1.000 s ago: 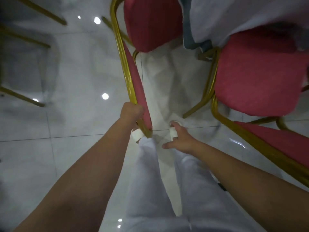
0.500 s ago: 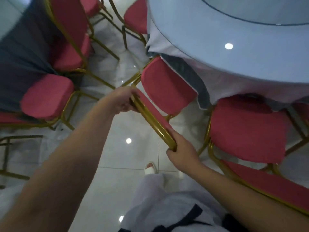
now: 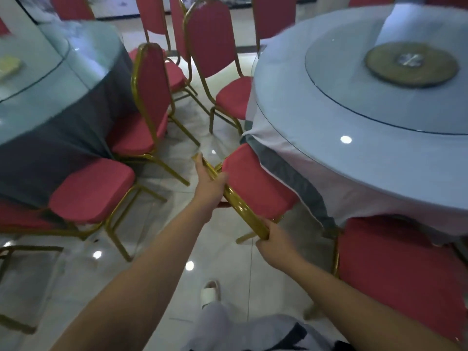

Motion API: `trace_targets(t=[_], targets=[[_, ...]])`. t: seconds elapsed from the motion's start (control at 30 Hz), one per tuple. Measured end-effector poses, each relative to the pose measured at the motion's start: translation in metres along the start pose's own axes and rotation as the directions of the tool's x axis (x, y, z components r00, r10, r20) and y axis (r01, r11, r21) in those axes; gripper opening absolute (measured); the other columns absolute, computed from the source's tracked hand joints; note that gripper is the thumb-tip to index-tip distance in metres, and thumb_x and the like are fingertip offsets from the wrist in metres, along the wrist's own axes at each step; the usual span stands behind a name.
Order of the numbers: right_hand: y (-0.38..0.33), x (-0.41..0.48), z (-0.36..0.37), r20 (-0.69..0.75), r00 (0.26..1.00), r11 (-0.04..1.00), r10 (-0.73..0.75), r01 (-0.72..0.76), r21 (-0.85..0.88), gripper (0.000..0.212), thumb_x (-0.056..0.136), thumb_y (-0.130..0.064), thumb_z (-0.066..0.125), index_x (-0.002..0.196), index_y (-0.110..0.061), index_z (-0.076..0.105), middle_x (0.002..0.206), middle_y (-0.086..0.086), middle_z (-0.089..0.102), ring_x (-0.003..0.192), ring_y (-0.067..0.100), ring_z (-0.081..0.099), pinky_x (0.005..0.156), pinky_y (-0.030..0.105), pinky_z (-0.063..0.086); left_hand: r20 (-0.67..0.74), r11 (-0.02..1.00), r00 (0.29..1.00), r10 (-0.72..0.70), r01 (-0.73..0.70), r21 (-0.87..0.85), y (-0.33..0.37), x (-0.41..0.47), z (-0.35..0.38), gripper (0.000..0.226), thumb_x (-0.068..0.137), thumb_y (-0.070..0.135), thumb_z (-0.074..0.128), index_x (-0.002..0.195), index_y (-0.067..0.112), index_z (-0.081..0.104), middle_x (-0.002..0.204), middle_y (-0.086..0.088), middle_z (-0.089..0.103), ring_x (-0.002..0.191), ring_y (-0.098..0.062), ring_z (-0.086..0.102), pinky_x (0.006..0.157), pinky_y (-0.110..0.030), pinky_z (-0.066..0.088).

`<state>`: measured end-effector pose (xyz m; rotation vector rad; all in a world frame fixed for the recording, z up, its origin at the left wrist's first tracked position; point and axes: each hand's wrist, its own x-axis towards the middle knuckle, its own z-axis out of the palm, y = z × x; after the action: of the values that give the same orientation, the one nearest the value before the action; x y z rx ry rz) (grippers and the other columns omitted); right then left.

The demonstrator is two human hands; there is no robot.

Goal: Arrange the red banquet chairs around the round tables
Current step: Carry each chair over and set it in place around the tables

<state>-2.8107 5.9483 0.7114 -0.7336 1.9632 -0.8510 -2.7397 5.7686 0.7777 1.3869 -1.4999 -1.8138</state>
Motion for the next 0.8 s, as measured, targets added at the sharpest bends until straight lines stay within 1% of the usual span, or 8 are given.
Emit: trace_targets(t=[0.07, 0.17, 0.3, 0.37, 0.47, 0.57, 0.7, 0.8], targets=[[-0.022, 0.013, 0.01, -0.033, 0.999, 0.999, 0.032, -0.033, -0.02, 0.048, 0.089, -0.009, 0.06, 0.13, -0.034, 0.055, 0.104, -0.012, 0.064, 0.096, 0.017, 0.065, 0.082, 0.037, 0.057, 0.034, 1.0, 0.999, 0.007, -0.007, 0.009, 0.011, 0.019, -0.019, 0.078, 0.084, 0.029, 0.06, 0.129, 0.071, 0.012, 0.108, 0.008, 0.051, 0.066, -0.021, 0.073, 0.057, -0.046, 0.059], [-0.056, 0.031, 0.031, -0.117, 0.991, 0.998, 0.06, -0.063, -0.023, 0.034, 0.091, -0.013, 0.058, 0.118, -0.033, 0.06, 0.09, -0.014, 0.065, 0.079, 0.003, 0.063, 0.06, 0.02, 0.048, 0.067, 0.996, 0.998, -0.009, 0.002, 0.091, 0.027, 0.051, -0.048, 0.076, 0.08, 0.033, 0.06, 0.129, 0.07, 0.014, 0.126, -0.012, 0.054, 0.087, -0.033, 0.071, 0.067, -0.053, 0.059], [-0.093, 0.049, 0.07, -0.188, 0.975, 0.993, 0.119, -0.121, 0.001, 0.025, 0.091, -0.011, 0.056, 0.106, -0.031, 0.06, 0.088, -0.01, 0.063, 0.074, 0.005, 0.063, 0.054, 0.015, 0.042, 0.193, 0.996, 0.979, -0.07, 0.057, 0.07, 0.048, 0.089, -0.086, 0.096, 0.059, 0.047, 0.069, 0.132, 0.069, 0.011, 0.123, -0.014, 0.059, 0.07, -0.023, 0.071, 0.057, -0.048, 0.059], [-0.109, 0.059, 0.085, -0.224, 0.965, 0.99, 0.139, -0.14, 0.015, 0.024, 0.091, -0.012, 0.058, 0.105, -0.031, 0.06, 0.089, -0.01, 0.063, 0.07, 0.005, 0.064, 0.051, 0.012, 0.042, 0.286, 0.991, 0.952, -0.112, 0.085, 0.104, 0.058, 0.108, -0.099, 0.101, 0.054, 0.048, 0.071, 0.131, 0.07, 0.009, 0.098, -0.01, 0.069, 0.06, -0.022, 0.071, 0.057, -0.049, 0.059], [-0.129, 0.078, 0.091, -0.228, 0.963, 0.988, 0.147, -0.152, -0.008, 0.018, 0.09, -0.02, 0.061, 0.101, -0.034, 0.061, 0.088, -0.01, 0.065, 0.074, 0.006, 0.066, 0.056, 0.018, 0.052, 0.387, 0.989, 0.915, -0.115, 0.07, 0.128, 0.07, 0.139, -0.107, 0.09, 0.08, 0.038, 0.068, 0.137, 0.063, 0.004, 0.063, -0.005, 0.07, 0.059, -0.027, 0.071, 0.058, -0.051, 0.058], [-0.147, 0.101, 0.081, -0.308, 0.936, 0.977, 0.172, -0.203, -0.072, 0.01, 0.088, -0.034, 0.061, 0.098, -0.037, 0.062, 0.084, -0.013, 0.067, 0.08, 0.012, 0.066, 0.071, 0.036, 0.056, 0.42, 0.992, 0.899, -0.126, 0.106, 0.069, 0.081, 0.164, -0.108, 0.082, 0.092, 0.036, 0.065, 0.144, 0.057, 0.005, 0.096, -0.015, 0.067, 0.069, -0.029, 0.073, 0.063, -0.054, 0.059], [-0.174, 0.133, 0.06, -0.439, 0.884, 0.965, 0.16, -0.233, -0.119, 0.004, 0.089, -0.031, 0.062, 0.086, -0.034, 0.06, 0.077, -0.013, 0.064, 0.07, 0.008, 0.061, 0.058, 0.027, 0.044, 0.493, 0.982, 0.85, -0.187, 0.168, 0.084, 0.082, 0.182, -0.121, 0.079, 0.098, 0.032, 0.057, 0.151, 0.05, 0.002, 0.134, -0.009, 0.053, 0.109, -0.029, 0.063, 0.077, -0.051, 0.058], [-0.197, 0.154, 0.057, -0.443, 0.893, 0.955, 0.074, -0.191, -0.226, 0.005, 0.091, -0.029, 0.057, 0.088, -0.033, 0.056, 0.081, -0.01, 0.064, 0.071, 0.009, 0.063, 0.063, 0.029, 0.054, 0.54, 0.984, 0.822, -0.18, 0.142, 0.112, 0.079, 0.196, -0.147, 0.062, 0.1, 0.029, 0.054, 0.15, 0.046, 0.024, 0.138, -0.001, 0.052, 0.112, -0.022, 0.059, 0.09, -0.046, 0.055]])
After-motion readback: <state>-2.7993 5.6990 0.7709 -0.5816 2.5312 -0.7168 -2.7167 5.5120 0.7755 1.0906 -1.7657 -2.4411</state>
